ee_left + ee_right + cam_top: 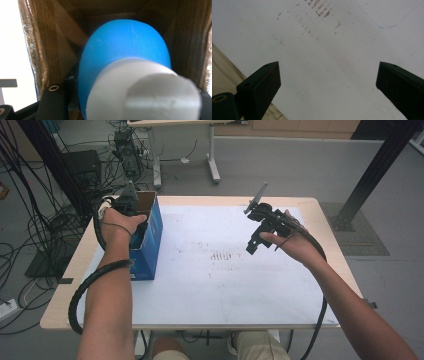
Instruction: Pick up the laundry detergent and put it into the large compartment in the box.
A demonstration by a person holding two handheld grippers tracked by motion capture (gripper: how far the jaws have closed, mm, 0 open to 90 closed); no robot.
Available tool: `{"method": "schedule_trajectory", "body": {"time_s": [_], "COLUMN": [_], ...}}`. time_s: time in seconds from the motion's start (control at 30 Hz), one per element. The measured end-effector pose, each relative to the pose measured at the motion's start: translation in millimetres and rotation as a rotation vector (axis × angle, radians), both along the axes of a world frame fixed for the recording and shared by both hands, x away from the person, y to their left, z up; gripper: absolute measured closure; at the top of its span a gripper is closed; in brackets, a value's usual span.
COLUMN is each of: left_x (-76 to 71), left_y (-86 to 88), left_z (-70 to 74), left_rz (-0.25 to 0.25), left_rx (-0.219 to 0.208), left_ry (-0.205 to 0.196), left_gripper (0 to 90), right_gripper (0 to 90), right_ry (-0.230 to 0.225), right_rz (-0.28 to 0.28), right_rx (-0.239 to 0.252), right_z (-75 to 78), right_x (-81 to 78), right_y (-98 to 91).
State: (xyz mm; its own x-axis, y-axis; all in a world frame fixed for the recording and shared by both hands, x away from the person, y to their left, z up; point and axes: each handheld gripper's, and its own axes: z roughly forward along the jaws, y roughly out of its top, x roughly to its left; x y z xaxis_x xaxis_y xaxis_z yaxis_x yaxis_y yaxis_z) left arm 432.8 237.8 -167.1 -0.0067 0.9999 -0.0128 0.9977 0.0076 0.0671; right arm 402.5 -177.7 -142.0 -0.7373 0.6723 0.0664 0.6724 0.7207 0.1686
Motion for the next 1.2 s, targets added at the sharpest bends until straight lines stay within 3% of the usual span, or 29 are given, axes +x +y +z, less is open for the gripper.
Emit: {"method": "schedule_trajectory", "body": {"time_s": [1.2], "left_x": [-2.8], "left_y": [0.3], "left_z": [5.8], "left_rz": [-0.006], "left_rx": [-0.007], "left_ry": [-0.015], "left_gripper": [34.0], "right_gripper": [5.8], "right_ry": [-0.004], "right_rz": [-0.001], "right_rx": [0.005], "right_z": [1.1], "right_x": [-0.9], "right_y": [-0.7]}}
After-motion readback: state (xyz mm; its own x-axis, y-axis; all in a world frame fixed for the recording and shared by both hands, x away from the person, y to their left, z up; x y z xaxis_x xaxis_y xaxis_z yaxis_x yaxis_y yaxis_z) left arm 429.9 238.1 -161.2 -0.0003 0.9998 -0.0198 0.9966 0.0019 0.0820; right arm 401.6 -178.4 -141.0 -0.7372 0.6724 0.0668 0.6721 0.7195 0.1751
